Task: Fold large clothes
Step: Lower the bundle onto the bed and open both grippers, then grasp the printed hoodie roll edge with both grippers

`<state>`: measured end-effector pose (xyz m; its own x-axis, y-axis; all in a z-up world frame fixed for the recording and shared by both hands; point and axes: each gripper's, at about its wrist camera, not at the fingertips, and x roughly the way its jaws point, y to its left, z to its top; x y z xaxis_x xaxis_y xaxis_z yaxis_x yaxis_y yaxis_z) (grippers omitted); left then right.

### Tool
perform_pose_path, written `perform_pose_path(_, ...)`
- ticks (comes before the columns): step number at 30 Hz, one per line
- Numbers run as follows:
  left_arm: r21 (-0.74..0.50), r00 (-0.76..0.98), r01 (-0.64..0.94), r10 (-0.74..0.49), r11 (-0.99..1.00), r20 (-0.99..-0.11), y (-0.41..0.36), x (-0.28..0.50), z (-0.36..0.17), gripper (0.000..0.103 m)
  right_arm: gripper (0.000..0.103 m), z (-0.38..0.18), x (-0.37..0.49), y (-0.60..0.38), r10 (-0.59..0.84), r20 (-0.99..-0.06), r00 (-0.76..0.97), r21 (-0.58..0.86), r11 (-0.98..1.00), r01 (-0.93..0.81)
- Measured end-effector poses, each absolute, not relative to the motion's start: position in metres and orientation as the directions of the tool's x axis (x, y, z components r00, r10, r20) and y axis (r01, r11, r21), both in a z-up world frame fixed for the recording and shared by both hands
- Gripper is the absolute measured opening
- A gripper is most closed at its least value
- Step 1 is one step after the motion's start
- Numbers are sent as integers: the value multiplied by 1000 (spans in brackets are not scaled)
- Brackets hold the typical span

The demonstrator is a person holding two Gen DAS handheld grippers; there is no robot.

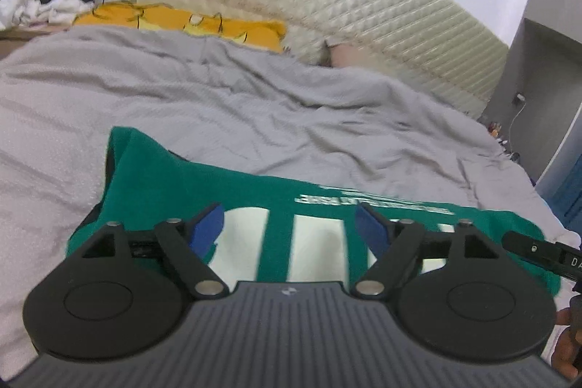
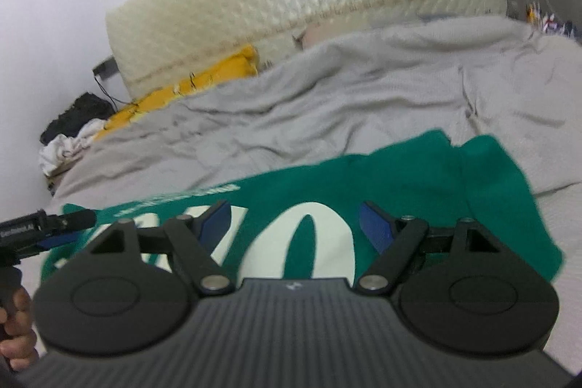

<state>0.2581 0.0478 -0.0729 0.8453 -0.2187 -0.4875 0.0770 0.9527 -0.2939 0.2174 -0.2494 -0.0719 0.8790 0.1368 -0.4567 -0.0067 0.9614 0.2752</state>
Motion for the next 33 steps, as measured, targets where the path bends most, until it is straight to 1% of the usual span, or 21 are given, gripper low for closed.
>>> perform_pose_path(5,-238,863,106,-208,966,-460,34,225,-57,85,80,-66,194,-234,148,-449,882,231,972,-45)
perform_pose_path(8,-200,856,119,-203,973,-475,26,216,-60,85,80,-71,193,-226,144,-472,870,207,977,-50)
perform_pose_path(10,-160,841,120,-186,980,-508,18,215,-68,85,80,-79,201,-224,156,-510,846,209,976,-53)
perform_pose_path(12,-122,817,115,-164,986,-553,11,220,-79,85,80,-93,215,-223,161,-583,796,209,977,-45)
perform_pose_path(13,-110,805,116,-158,987,-572,8,224,-85,86,81,-101,220,-224,168,-599,783,220,975,-41)
perform_pose_path(14,-107,800,117,-157,987,-579,7,226,-90,87,82,-106,222,-224,171,-600,781,227,973,-39)
perform_pose_path(16,-128,793,116,-170,985,-585,8,231,-95,94,82,-112,227,-222,170,-600,782,220,975,-43)
perform_pose_path(18,-143,782,113,-177,983,-598,9,238,-101,97,83,-113,230,-219,162,-603,781,208,977,-42)
perform_pose_path(21,-123,784,116,-167,986,-598,7,241,-105,101,83,-114,226,-218,158,-595,788,208,977,-39)
perform_pose_path(24,-134,783,109,-168,985,-600,7,238,-101,102,84,-108,220,-219,149,-591,793,217,976,-21)
perform_pose_path(26,-135,787,91,-154,987,-598,8,231,-95,102,84,-102,211,-219,118,-589,800,201,980,4)
perform_pose_path(28,-134,792,77,-142,988,-593,11,222,-86,102,84,-94,198,-218,117,-561,819,195,981,-6)
perform_pose_path(31,-167,805,59,-146,984,-576,19,201,-71,102,84,-82,179,-216,101,-535,839,172,985,-9)
perform_pose_path(32,-177,808,53,-146,983,-570,21,194,-67,102,86,-79,175,-216,105,-526,844,174,985,-14)
perform_pose_path(33,-186,812,47,-146,981,-565,24,185,-63,102,91,-76,170,-216,111,-523,845,180,983,-18)
